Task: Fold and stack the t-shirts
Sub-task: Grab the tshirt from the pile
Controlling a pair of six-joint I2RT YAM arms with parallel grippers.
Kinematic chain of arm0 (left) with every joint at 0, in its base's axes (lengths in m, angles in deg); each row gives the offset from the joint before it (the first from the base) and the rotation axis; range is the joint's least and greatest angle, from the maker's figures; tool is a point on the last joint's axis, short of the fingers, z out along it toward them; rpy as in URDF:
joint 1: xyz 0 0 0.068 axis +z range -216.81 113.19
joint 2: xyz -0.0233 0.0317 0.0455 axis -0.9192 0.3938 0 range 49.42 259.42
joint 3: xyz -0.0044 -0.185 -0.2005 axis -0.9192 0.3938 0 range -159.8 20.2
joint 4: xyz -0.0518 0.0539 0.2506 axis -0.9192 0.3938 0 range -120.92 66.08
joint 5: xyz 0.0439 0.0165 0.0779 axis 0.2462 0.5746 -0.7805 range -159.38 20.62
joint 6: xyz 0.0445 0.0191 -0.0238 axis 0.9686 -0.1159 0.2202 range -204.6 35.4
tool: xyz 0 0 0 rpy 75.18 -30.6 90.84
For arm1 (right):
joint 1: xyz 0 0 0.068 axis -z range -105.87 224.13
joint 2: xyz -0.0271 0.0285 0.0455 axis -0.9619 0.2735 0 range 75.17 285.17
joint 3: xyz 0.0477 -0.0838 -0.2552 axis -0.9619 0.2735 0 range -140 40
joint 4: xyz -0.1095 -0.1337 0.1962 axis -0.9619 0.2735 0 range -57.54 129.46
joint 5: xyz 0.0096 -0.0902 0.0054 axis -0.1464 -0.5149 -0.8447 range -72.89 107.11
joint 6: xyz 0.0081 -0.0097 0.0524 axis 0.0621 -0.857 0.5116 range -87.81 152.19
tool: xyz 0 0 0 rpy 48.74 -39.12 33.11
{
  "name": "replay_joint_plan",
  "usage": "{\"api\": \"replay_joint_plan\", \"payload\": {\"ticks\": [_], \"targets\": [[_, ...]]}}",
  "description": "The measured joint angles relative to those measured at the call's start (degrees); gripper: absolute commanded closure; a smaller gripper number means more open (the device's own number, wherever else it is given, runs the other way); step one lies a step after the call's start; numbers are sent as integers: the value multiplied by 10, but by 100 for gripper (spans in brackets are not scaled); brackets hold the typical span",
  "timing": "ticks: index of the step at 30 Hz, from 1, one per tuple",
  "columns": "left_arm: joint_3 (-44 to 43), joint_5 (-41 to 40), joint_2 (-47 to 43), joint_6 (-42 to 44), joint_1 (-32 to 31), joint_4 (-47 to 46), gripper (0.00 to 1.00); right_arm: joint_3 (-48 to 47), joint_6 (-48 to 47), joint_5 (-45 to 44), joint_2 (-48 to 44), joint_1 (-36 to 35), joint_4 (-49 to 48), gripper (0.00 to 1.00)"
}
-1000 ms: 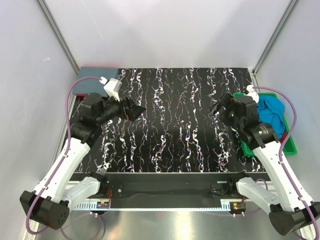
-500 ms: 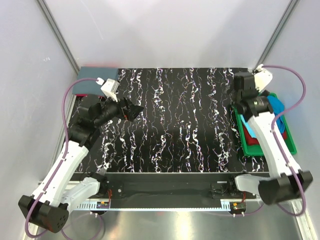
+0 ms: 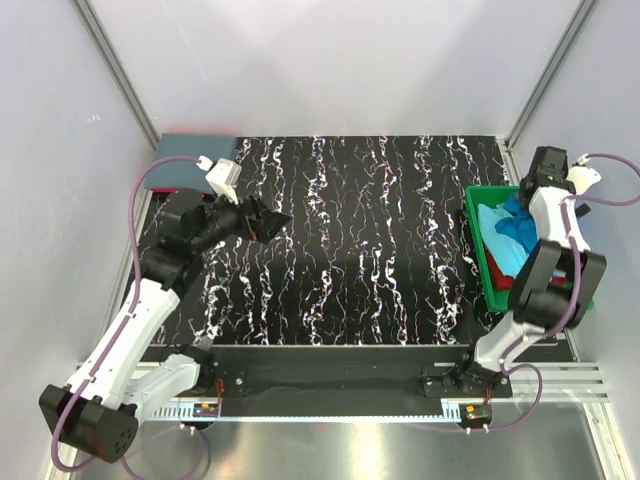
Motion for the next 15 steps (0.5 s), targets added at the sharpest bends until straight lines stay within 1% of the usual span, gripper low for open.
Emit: {"api": "replay_joint_plan", "payload": {"ticks": [4,6,7,8,10,11,12,15], "targets": [[0,0,16,0,0,0,4,-36,-12,35,99,37,-37,7],[0,0,24,0,0,0,4,-49,-17,56,137,49,-59,17],[1,-1,26,0,0,0,5,-53,-21,66,147,52,-70,33],[1,-1,27,1,0,0,5,-54,-24,69,156,55,-75,44],[3,-3,27,2,0,0,5,-55,-36,75,164,59,-88,61],[4,-4,27,2,0,0,5,-55,-43,76,164,59,-92,72],[4,-5,27,3,0,1,5,-57,-50,76,164,59,-94,99],[5,-5,27,3,0,0,5,-62,-64,79,150,59,-98,100]]}}
